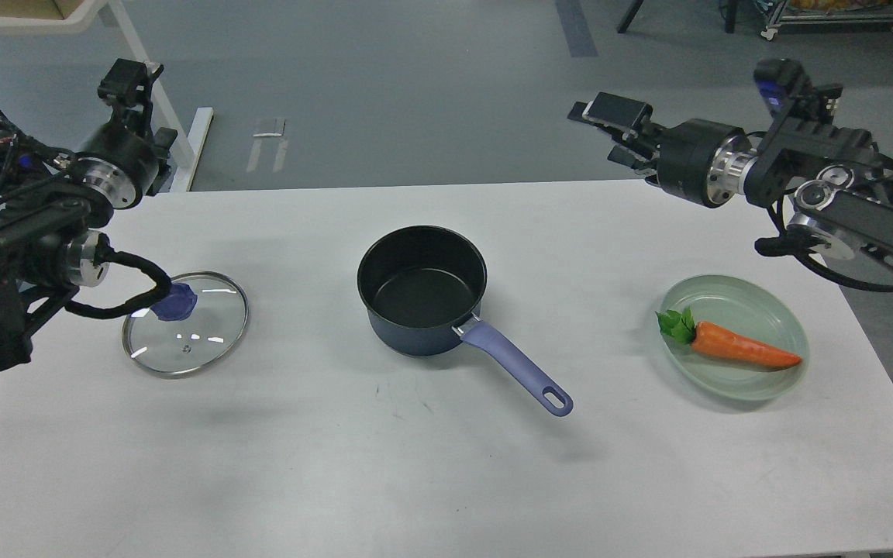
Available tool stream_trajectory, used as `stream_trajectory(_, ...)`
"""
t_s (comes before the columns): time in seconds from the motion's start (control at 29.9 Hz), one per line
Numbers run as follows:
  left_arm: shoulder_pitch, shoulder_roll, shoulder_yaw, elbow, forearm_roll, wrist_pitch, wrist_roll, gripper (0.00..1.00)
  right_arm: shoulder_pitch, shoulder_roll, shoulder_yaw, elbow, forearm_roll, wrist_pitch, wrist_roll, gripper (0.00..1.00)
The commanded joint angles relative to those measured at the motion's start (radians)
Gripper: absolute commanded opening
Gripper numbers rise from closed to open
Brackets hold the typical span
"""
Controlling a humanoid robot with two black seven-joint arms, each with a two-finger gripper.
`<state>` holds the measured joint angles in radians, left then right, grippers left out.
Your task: Open pot lid
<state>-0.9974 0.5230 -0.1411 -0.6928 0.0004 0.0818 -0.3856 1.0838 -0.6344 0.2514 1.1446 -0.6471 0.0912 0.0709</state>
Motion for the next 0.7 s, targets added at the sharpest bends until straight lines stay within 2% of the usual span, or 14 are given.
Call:
stream_trajectory(0.0,0.002,-0.081,-0.086,0.106,-0.089,-0.072,0.002,0.99,-0.155,0.007,0.208,-0.042,0.003,-0.011,0.004,0.99)
stream_trajectory(0.07,0.002,-0.116,-0.129,0.153,-0.140,-0.112,0.004,0.99,-0.203,0.024,0.307,-0.083,0.004,-0.013,0.006,0.99)
stream_trajectory(0.2,0.003,-0.161,-0.172,0.165,-0.197,-0.154,0.002,0.99,-0.236,0.114,0.465,-0.231,0.046,-0.016,0.033,0.99)
stream_trajectory(0.37,0.017,-0.189,-0.192,0.165,-0.313,-0.186,0.002,0.99,-0.236,0.211,0.552,-0.405,0.336,-0.007,0.055,0.99)
stream_trajectory(0.5,0.017,-0.192,-0.192,0.159,-0.370,-0.209,0.002,0.99,-0.228,0.262,0.557,-0.442,0.555,-0.008,0.053,0.99)
stream_trajectory(0.67,0.040,-0.208,-0.199,0.154,-0.375,-0.257,-0.001,0.99,-0.229,0.317,0.635,-0.476,0.697,-0.010,0.053,0.99)
